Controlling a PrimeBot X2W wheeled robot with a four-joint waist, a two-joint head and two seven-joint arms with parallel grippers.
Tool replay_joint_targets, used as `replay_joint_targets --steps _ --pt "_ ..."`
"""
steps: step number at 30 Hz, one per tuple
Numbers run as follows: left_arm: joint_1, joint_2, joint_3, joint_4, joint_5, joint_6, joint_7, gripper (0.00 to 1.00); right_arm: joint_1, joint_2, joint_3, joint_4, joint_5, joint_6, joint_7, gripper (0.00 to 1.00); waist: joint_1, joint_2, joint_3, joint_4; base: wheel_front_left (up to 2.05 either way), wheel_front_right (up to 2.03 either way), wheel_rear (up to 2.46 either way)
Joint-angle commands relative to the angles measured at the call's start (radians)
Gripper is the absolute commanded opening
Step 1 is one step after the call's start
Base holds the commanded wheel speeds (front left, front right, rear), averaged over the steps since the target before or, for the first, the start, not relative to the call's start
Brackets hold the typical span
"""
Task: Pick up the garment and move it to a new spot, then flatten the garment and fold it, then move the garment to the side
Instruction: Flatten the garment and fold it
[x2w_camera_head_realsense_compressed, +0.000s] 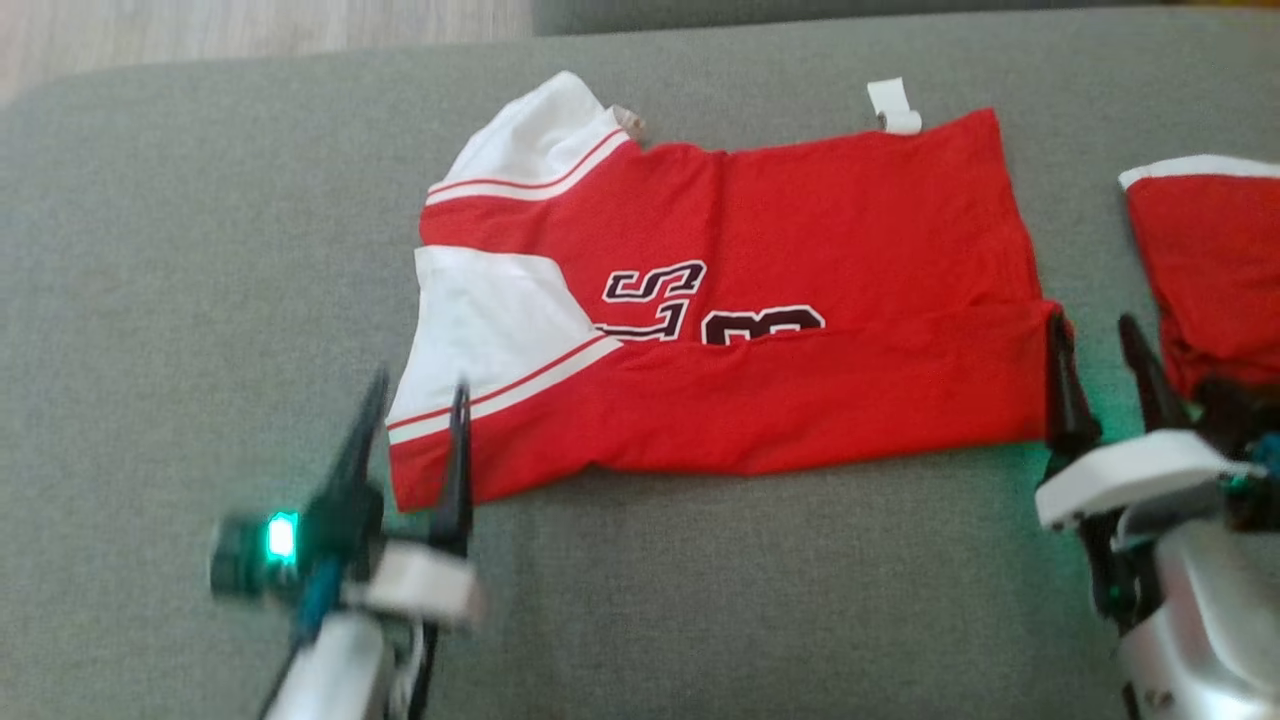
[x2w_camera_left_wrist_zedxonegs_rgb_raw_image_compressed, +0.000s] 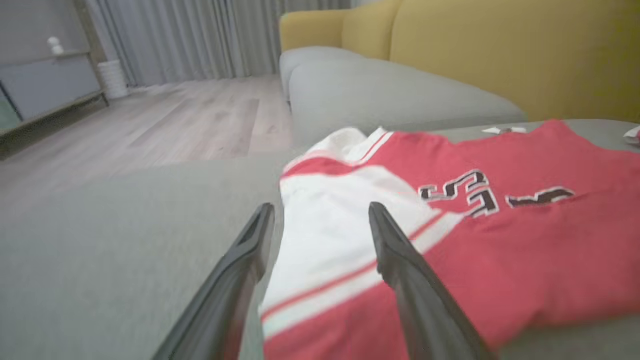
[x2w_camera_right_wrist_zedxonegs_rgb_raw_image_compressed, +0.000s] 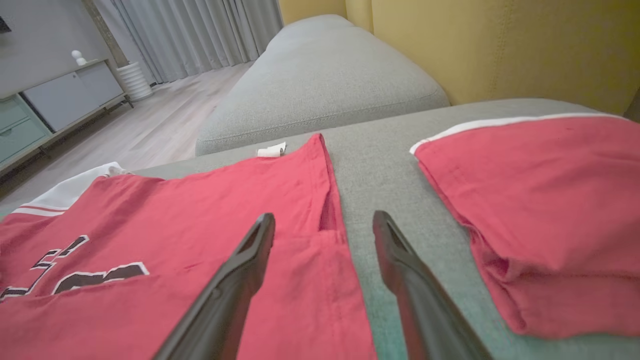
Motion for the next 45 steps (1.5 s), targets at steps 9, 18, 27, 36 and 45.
replay_joint_targets --steps 9,18,27,36,45 --pt "0.116 -0.022 0.082 0.059 -0.065 0.038 -0.005 1.00 0.061 0.006 0.021 -0.021 0.021 -0.001 -0.024 1.00 0.0001 0.0000 -0.038 -0.010 0.00 0.00 0.00" --pt "0.046 -0.027 0.093 0.202 -0.084 0.049 -0.005 1.00 0.065 0.000 0.018 -0.025 0.021 -0.001 -0.011 1.00 0.0001 0.0000 -0.029 -0.022 0.00 0.00 0.00" --pt "0.019 -0.034 0.060 0.301 -0.098 0.001 0.003 0.00 0.083 0.000 0.012 0.003 0.027 -0.001 0.027 1.00 0.0001 0.0000 -0.045 -0.015 0.00 0.00 0.00" --pt "0.019 -0.024 0.044 0.272 -0.088 -0.011 -0.003 0.00 0.063 -0.001 0.004 0.110 0.036 -0.001 0.147 0.36 0.0001 0.0000 -0.064 0.017 0.00 0.00 0.00" --pt "0.078 -0.006 0.029 0.216 -0.087 -0.017 -0.004 0.00 0.106 -0.029 0.033 0.088 0.087 -0.001 0.196 0.00 0.0001 0.0000 -0.124 0.024 0.00 0.00 0.00"
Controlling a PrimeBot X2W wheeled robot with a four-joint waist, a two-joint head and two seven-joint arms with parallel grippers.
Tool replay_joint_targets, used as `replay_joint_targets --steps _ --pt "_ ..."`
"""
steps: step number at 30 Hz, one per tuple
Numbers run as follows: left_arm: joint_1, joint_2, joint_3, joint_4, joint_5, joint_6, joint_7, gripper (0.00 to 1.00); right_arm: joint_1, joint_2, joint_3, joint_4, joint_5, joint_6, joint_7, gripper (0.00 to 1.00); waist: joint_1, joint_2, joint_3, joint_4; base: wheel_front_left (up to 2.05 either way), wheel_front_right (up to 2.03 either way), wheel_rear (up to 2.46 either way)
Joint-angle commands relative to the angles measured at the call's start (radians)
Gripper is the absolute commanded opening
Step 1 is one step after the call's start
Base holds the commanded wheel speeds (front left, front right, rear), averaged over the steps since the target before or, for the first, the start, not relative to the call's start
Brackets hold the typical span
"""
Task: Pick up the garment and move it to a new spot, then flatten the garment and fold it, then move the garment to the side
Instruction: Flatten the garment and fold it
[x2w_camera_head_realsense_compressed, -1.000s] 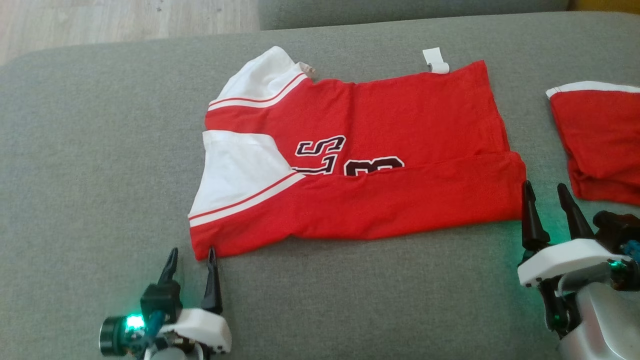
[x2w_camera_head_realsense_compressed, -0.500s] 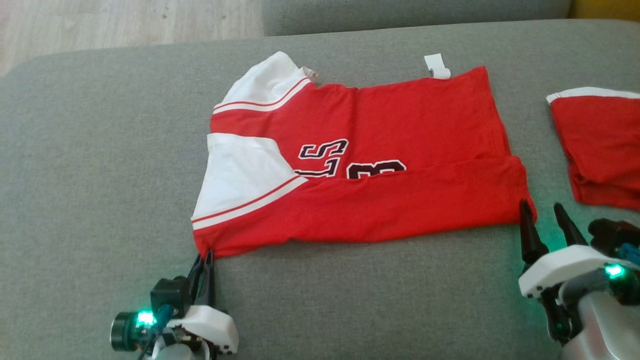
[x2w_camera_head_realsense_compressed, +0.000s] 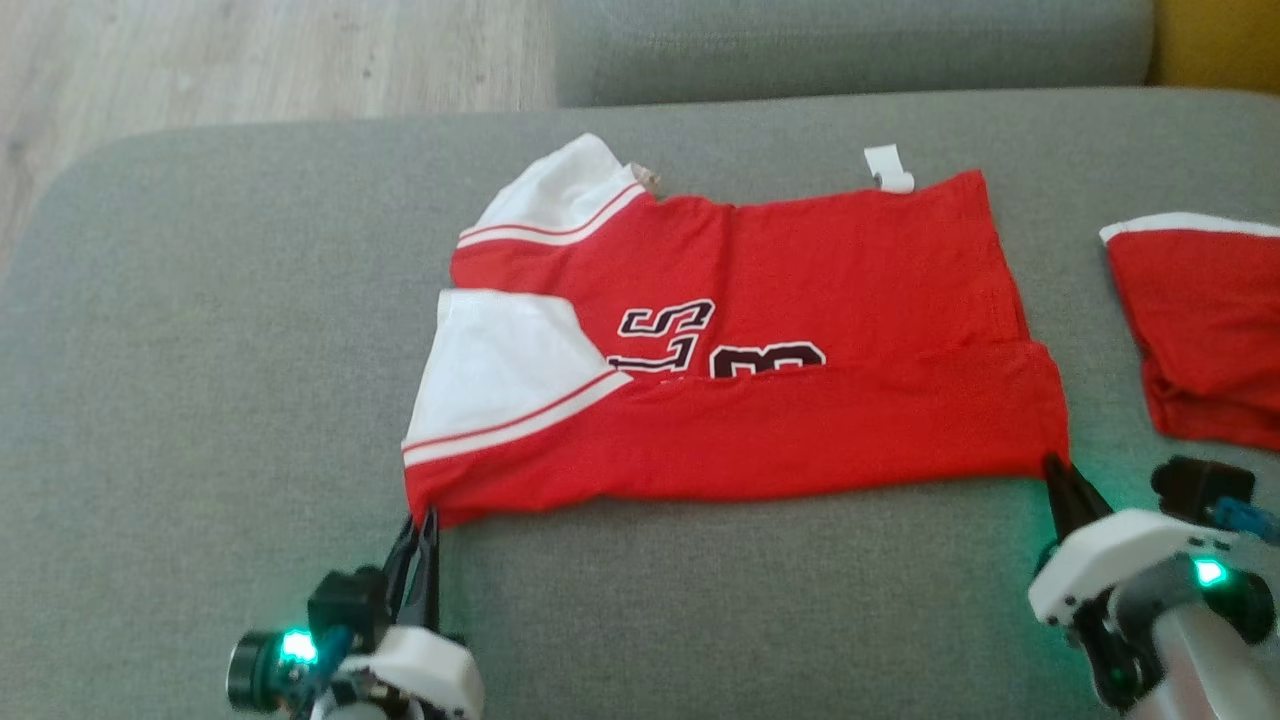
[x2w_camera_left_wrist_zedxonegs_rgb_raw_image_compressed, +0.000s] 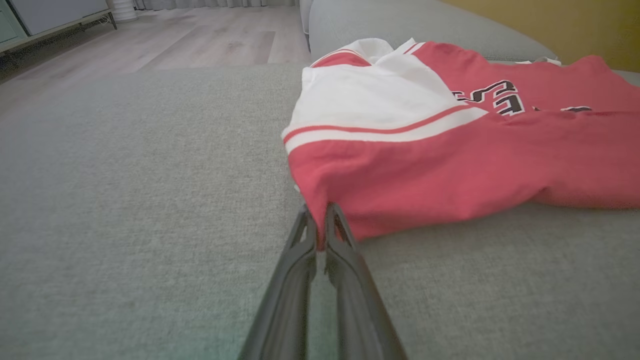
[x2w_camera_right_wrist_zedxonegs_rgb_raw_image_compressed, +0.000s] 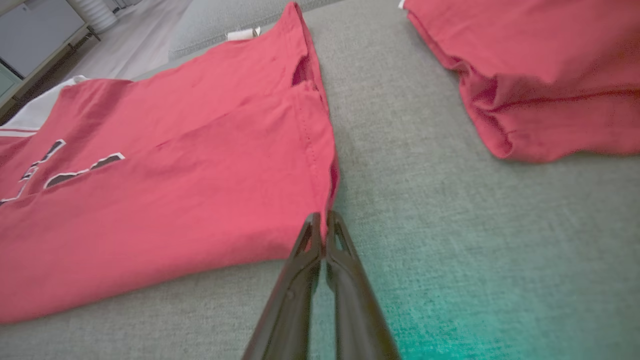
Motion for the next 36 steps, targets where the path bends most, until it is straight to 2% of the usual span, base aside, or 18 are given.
replay_joint_targets --steps 1,10,17,23,24,25,26,27,28,36 --pt "0.002 0.025 0.028 -0.032 0.006 -0.002 -0.006 0.00 0.020 -0.024 0.015 -0.038 0.004 -0.001 0.000 0.00 0.0000 0.0000 -0.017 0.001 0.00 0.00 0.00" --pt "0.140 0.054 0.018 -0.130 -0.010 0.005 0.018 0.00 0.203 -0.053 -0.068 -0.174 0.001 -0.001 0.052 0.00 0.0000 0.0000 -0.092 -0.011 0.00 0.00 0.00" --pt "0.260 0.065 0.004 -0.239 -0.028 0.021 0.086 0.00 0.307 -0.036 -0.130 -0.296 -0.020 -0.001 0.116 0.00 0.0000 0.0000 -0.109 -0.024 0.00 0.00 0.00" --pt "0.304 0.069 -0.010 -0.311 -0.036 0.031 0.140 0.00 0.331 -0.005 -0.173 -0.334 -0.058 -0.001 0.138 0.00 0.0000 0.0000 -0.104 -0.024 0.00 0.00 0.00" --pt "0.306 0.070 -0.013 -0.319 -0.036 0.032 0.147 0.00 0.332 0.000 -0.178 -0.337 -0.065 -0.001 0.141 0.05 0.0000 0.0000 -0.102 -0.024 0.00 0.00 0.00" --pt "0.307 0.072 -0.014 -0.326 -0.036 0.034 0.152 0.00 0.333 0.005 -0.183 -0.340 -0.072 -0.001 0.144 0.75 0.0000 0.0000 -0.101 -0.024 0.00 0.00 0.00" --pt "0.308 0.073 -0.016 -0.333 -0.035 0.036 0.157 0.25 0.333 0.008 -0.190 -0.344 -0.084 -0.001 0.142 1.00 0.0000 0.0000 -0.100 -0.024 0.00 0.00 0.00" --pt "0.307 0.075 -0.018 -0.339 -0.034 0.038 0.163 0.79 0.333 0.012 -0.198 -0.350 -0.094 -0.001 0.138 1.00 0.0000 0.0000 -0.097 -0.023 0.00 0.00 0.00" --pt "0.305 0.076 -0.018 -0.346 -0.032 0.041 0.165 1.00 0.332 0.016 -0.204 -0.357 -0.100 -0.001 0.133 1.00 0.0000 0.0000 -0.094 -0.024 0.00 0.00 0.00" --pt "0.218 0.111 -0.018 -0.466 -0.026 0.027 0.224 1.00 0.297 0.033 -0.202 -0.448 -0.129 -0.001 0.096 1.00 0.0000 0.0000 -0.036 -0.046 0.00 0.00 0.00"
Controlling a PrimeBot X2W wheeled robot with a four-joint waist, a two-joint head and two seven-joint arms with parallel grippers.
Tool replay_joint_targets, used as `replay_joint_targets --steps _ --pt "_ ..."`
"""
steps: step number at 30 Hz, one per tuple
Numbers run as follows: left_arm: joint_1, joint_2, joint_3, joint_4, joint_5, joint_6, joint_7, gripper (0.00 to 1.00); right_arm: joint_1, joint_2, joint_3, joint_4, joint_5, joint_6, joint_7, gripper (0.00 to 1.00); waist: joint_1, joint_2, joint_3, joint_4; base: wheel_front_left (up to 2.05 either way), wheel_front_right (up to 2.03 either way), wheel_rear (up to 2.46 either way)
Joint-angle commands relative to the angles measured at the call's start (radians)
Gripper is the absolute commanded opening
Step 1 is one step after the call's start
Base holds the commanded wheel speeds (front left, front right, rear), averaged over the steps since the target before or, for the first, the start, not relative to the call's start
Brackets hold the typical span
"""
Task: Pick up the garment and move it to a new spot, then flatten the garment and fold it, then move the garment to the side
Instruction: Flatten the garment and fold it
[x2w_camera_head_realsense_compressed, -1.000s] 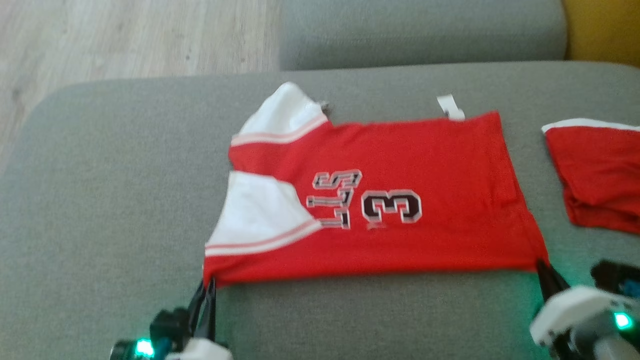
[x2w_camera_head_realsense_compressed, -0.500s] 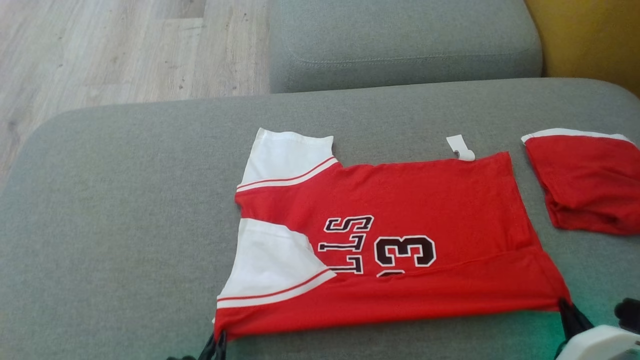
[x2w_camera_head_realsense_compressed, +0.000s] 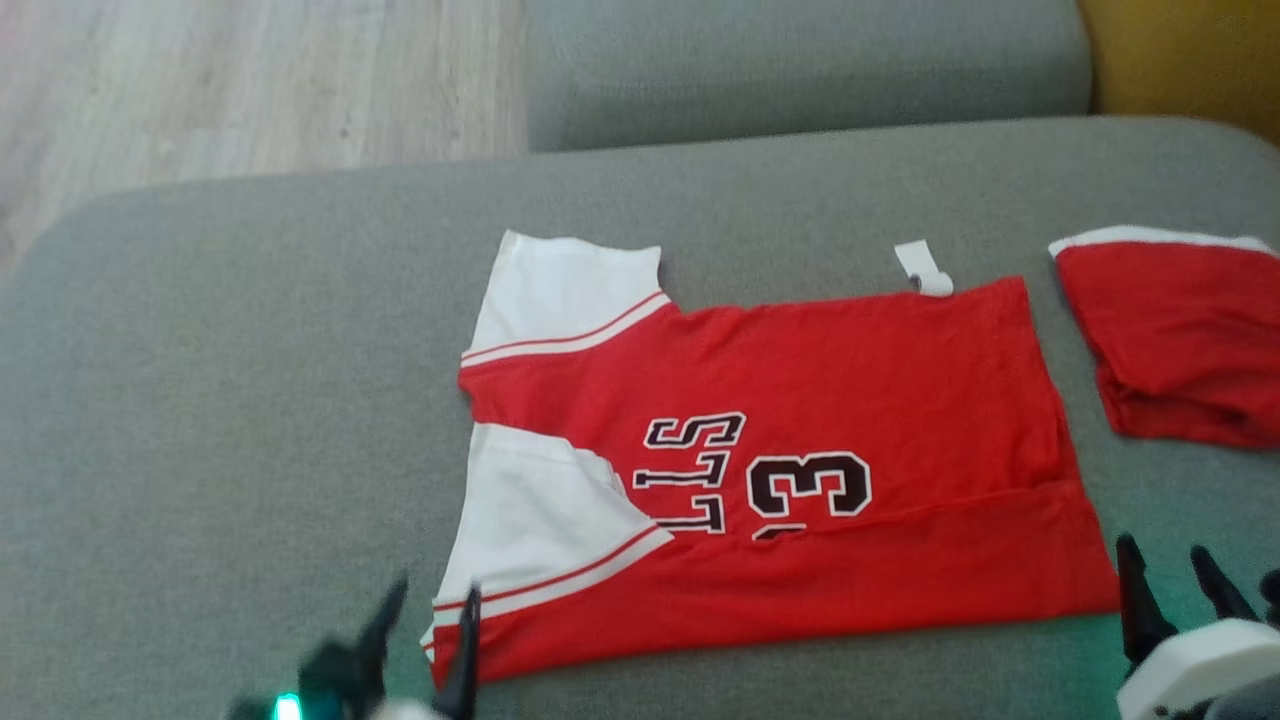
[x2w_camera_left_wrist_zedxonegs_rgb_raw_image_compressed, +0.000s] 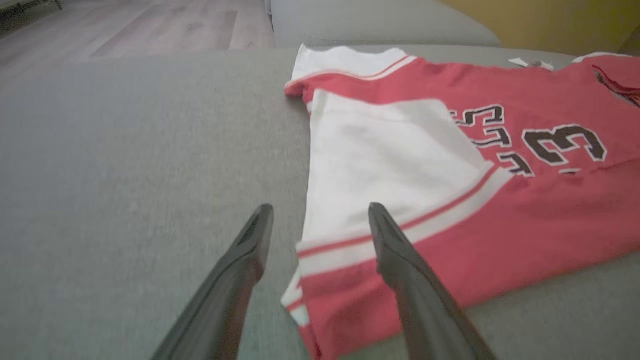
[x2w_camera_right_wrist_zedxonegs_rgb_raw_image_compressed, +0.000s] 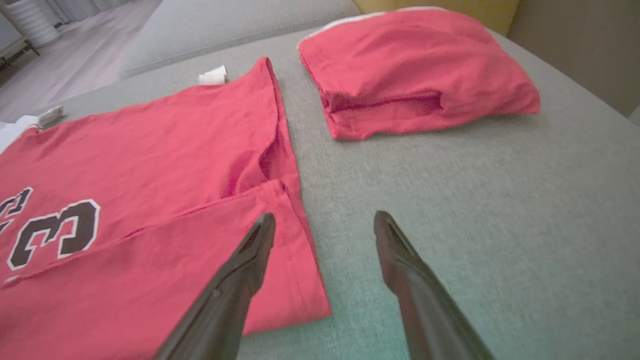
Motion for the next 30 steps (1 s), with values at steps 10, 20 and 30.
replay_joint_targets --steps 10,20,30 --pt "-0.498 0.092 0.068 -0.020 -0.073 -0.174 0.080 1.00 -0.136 0.009 0.110 -0.080 -0.023 -0.001 -0.021 1.00 0.0000 0.0000 0.134 -0.068 0.00 0.00 0.00" --pt "-0.993 0.224 -0.161 0.242 -0.310 -0.221 0.348 1.00 -0.254 0.014 0.225 -0.084 -0.017 -0.001 -0.032 1.00 0.0000 0.0000 0.286 -0.167 0.00 0.00 0.00" --pt "-1.194 0.352 -0.327 0.493 -0.441 -0.221 0.450 1.00 -0.308 0.000 0.281 -0.058 0.007 -0.001 -0.056 1.00 0.0000 0.0000 0.377 -0.245 0.00 0.00 0.00"
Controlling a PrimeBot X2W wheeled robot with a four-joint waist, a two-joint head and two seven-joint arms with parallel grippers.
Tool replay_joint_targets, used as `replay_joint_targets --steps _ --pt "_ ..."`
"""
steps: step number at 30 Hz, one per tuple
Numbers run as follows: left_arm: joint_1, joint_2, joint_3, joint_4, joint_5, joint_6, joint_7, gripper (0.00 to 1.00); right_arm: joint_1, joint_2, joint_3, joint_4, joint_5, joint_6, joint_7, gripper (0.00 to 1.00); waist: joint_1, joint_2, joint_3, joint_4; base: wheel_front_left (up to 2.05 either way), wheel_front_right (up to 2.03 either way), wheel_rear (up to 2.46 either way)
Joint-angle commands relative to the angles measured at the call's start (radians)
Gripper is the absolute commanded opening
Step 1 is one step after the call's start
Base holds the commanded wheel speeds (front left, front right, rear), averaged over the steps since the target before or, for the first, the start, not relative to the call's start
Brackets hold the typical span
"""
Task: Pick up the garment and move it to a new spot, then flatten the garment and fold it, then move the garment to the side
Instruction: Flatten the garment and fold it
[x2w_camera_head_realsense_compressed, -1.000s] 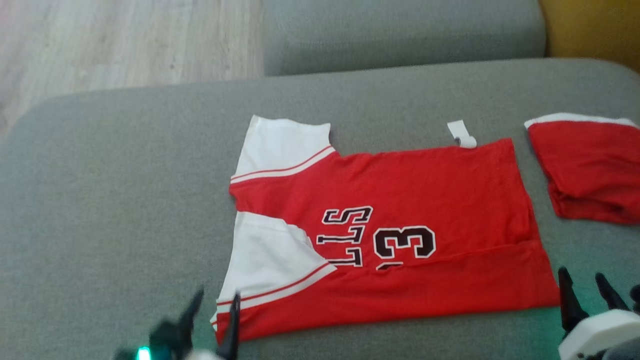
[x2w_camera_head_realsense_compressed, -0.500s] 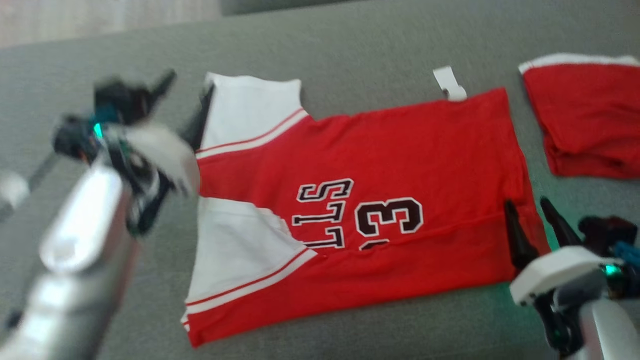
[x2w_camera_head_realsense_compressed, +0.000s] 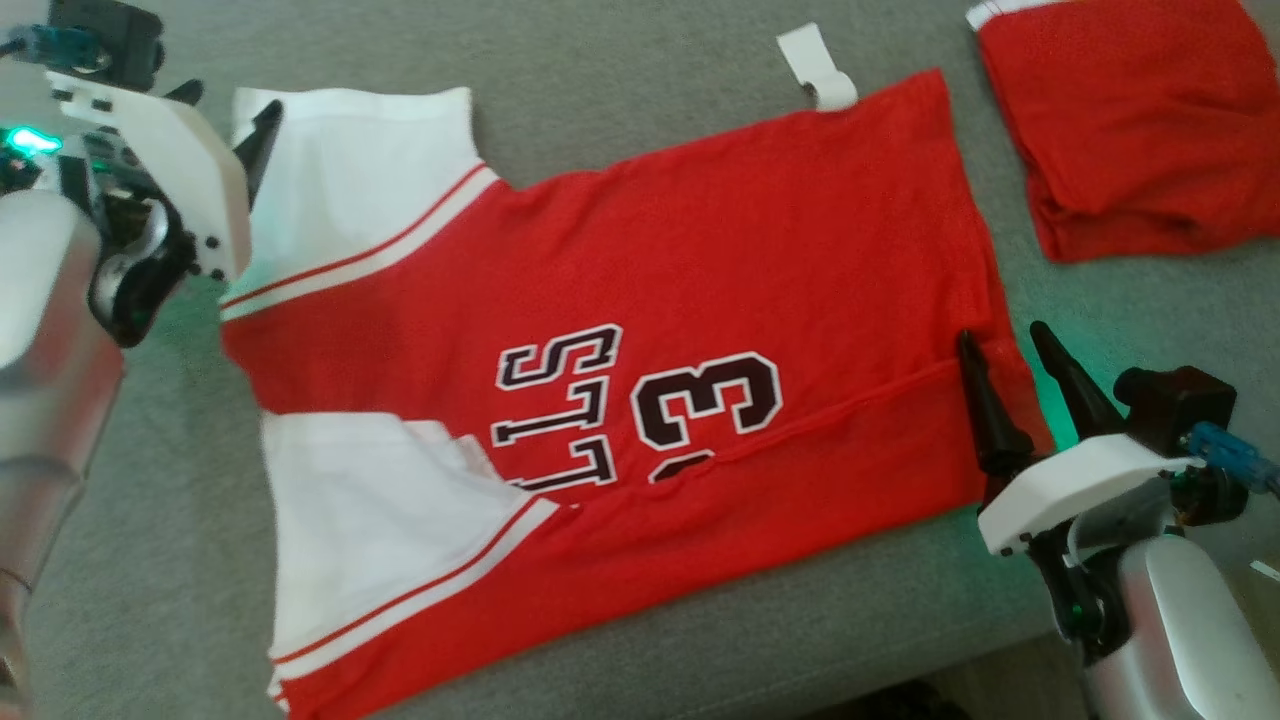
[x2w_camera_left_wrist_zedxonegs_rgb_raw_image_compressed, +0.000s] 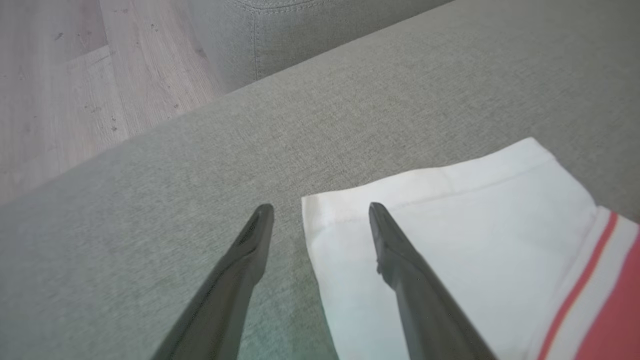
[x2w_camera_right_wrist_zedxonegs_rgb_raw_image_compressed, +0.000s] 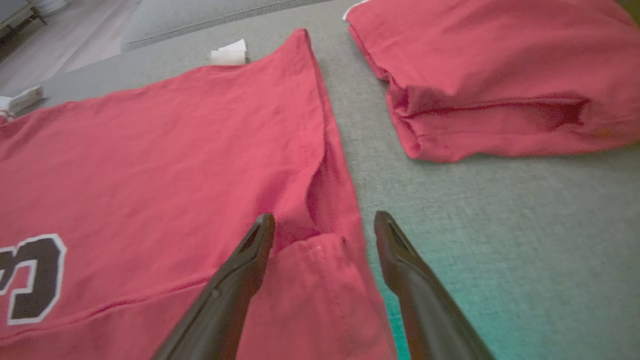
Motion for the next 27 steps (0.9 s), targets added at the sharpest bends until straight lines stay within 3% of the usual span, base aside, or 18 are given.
replay_joint_targets --steps 1,8,17,18,19,20,21,22,23,24,25,27 --pt "-0.067 0.051 0.021 0.001 -0.019 0.002 -0.005 1.00 -0.014 -0.019 0.020 -0.022 0.006 -0.001 -0.019 1.00 -0.0002 0.0000 0.027 -0.029 0.00 0.00 0.00" --pt "-0.096 0.077 -0.035 0.098 -0.037 0.002 -0.039 1.00 -0.020 -0.020 0.026 -0.001 0.011 -0.001 -0.035 1.00 -0.0002 0.0000 0.040 -0.047 0.00 0.00 0.00" --pt "-0.112 0.071 -0.091 0.161 -0.090 0.002 -0.029 0.99 -0.030 -0.020 0.026 0.008 0.007 -0.001 -0.044 1.00 -0.0002 0.0000 0.049 -0.053 0.00 0.00 0.00" --pt "-0.111 0.070 -0.098 0.158 -0.102 0.002 -0.025 0.77 -0.031 -0.020 0.024 0.009 0.007 -0.001 -0.044 1.00 -0.0002 0.0000 0.050 -0.053 0.00 0.00 0.00" --pt "-0.109 0.070 -0.103 0.153 -0.115 0.002 -0.021 0.64 -0.032 -0.021 0.023 0.010 0.006 -0.001 -0.044 1.00 -0.0002 0.0000 0.050 -0.052 0.00 0.00 0.00" --pt "-0.108 0.071 -0.109 0.147 -0.128 0.002 -0.017 0.45 -0.032 -0.022 0.022 0.011 0.005 -0.001 -0.045 1.00 -0.0002 0.0000 0.050 -0.052 0.00 0.00 0.00" --pt "-0.108 0.073 -0.116 0.140 -0.139 0.002 -0.015 0.39 -0.033 -0.022 0.021 0.011 0.005 -0.001 -0.045 1.00 -0.0002 0.0000 0.050 -0.052 0.00 0.00 0.00" --pt "-0.108 0.076 -0.124 0.132 -0.148 0.002 -0.016 0.16 -0.034 -0.023 0.020 0.012 0.005 -0.001 -0.044 1.00 -0.0002 0.0000 0.050 -0.051 0.00 0.00 0.00" --pt "-0.108 0.076 -0.124 0.132 -0.148 0.002 -0.016 0.16 -0.034 -0.023 0.020 0.012 0.005 -0.001 -0.044 1.00 -0.0002 0.0000 0.050 -0.051 0.00 0.00 0.00" --pt "-0.109 0.079 -0.132 0.121 -0.156 0.002 -0.021 0.04 -0.036 -0.023 0.020 0.011 0.005 -0.001 -0.043 1.00 -0.0002 0.0000 0.050 -0.051 0.00 0.00 0.00" --pt "-0.110 0.083 -0.139 0.114 -0.162 0.002 -0.030 0.00 -0.038 -0.024 0.019 0.010 0.006 -0.001 -0.042 1.00 -0.0002 0.0000 0.049 -0.049 0.00 0.00 0.00" --pt "-0.116 0.087 -0.159 0.100 -0.162 0.002 -0.052 0.00 -0.045 -0.027 0.017 0.008 0.007 -0.001 -0.040 1.00 -0.0002 0.0000 0.045 -0.044 0.00 0.00 0.00"
